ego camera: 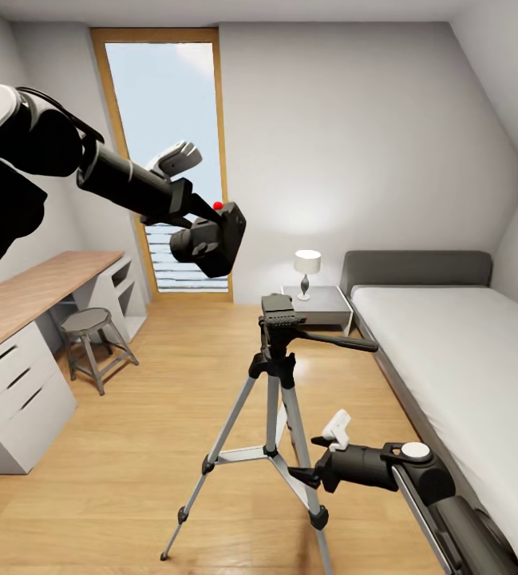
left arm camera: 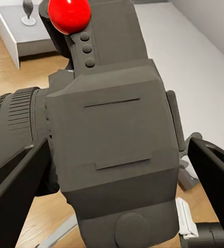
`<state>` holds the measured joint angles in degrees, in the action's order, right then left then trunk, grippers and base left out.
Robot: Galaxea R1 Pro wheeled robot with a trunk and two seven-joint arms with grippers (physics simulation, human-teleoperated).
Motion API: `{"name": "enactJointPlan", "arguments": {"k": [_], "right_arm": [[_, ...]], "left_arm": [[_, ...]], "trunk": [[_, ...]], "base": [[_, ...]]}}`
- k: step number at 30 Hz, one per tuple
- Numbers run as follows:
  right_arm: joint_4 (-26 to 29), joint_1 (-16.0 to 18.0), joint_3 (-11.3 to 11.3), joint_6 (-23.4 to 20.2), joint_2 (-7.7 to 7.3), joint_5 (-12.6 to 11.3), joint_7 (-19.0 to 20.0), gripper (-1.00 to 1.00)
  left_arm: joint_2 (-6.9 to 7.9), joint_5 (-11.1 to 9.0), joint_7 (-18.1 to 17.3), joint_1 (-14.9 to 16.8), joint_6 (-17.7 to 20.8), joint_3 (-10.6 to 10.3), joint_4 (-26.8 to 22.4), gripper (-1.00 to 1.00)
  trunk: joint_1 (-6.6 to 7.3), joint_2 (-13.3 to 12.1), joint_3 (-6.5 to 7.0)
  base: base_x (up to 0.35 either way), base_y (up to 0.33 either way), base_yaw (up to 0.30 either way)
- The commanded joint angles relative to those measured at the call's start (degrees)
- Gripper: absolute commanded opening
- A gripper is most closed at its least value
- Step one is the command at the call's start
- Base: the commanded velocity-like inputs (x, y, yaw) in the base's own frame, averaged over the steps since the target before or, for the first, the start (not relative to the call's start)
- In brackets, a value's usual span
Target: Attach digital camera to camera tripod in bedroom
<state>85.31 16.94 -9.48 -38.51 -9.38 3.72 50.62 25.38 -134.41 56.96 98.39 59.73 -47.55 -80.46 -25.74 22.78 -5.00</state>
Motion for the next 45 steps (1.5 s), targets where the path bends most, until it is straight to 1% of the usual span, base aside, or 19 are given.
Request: {"name": "enactJointPlan", "arguments": {"k": [1,8,10,11,15,21,37,42,45], "right_arm": [[0.07,0.08,-0.03,-0.21,-0.02,0.39,0.31,1.0],[-0.07,0.36,0.01,-0.24,0.09,0.34,-1.14,1.0],[-0.14,0.41,-0.03,-0.24,0.12,0.32,-3.36,1.0],[-0.14,0.41,-0.03,-0.24,0.12,0.32,-3.36,1.0],[-0.35,0.44,-0.12,-0.08,0.24,0.27,-6.54,1.0],[-0.47,0.39,-0.11,0.52,0.38,0.18,-8.38,1.0],[-0.72,0.38,-0.17,0.66,0.54,0.22,-9.17,1.0],[-1.04,0.42,-0.18,0.64,0.81,0.18,-9.3,1.0],[-1.55,0.46,-0.19,0.67,1.31,0.21,-9.41,1.0]], "left_arm": [[0.04,-0.59,0.55,0.11,-0.05,-0.08,-0.03,-1.0],[-0.1,-0.59,0.58,-0.04,-0.05,-0.09,-0.05,-1.0],[-0.13,-0.59,0.58,-0.13,-0.05,-0.17,-0.05,-1.0],[-0.13,-0.59,0.58,-0.13,-0.05,-0.17,-0.05,-1.0],[-0.18,-0.59,0.57,-0.13,-0.05,-0.52,-0.05,-1.0],[-0.21,-0.59,0.57,-0.15,-0.05,-0.74,-0.05,-1.0],[-0.24,-0.59,0.55,-0.15,-0.05,-0.86,-0.05,-1.0],[-0.33,-0.59,0.57,-0.15,-0.05,-0.87,-0.05,-1.0],[-0.37,-0.59,0.58,-0.18,-0.05,-0.88,-0.1,-1.0]], "trunk": [[-0.04,0.14,-0.14],[-0.04,0.14,-0.14],[-0.04,0.14,-0.14],[-0.04,0.14,-0.14],[-0.04,0.14,-0.14],[-0.04,0.14,-0.14],[-0.04,0.14,-0.14],[-0.04,0.14,-0.14],[-0.04,0.14,-0.14]], "base": [[0.0,0.0,0.0],[0.0,0.0,0.0],[0.0,0.0,0.0],[0.0,0.0,0.0],[0.0,0.0,0.0],[0.0,0.0,0.0],[0.0,0.0,0.0],[0.0,0.0,0.0],[0.0,0.0,0.0]]}}
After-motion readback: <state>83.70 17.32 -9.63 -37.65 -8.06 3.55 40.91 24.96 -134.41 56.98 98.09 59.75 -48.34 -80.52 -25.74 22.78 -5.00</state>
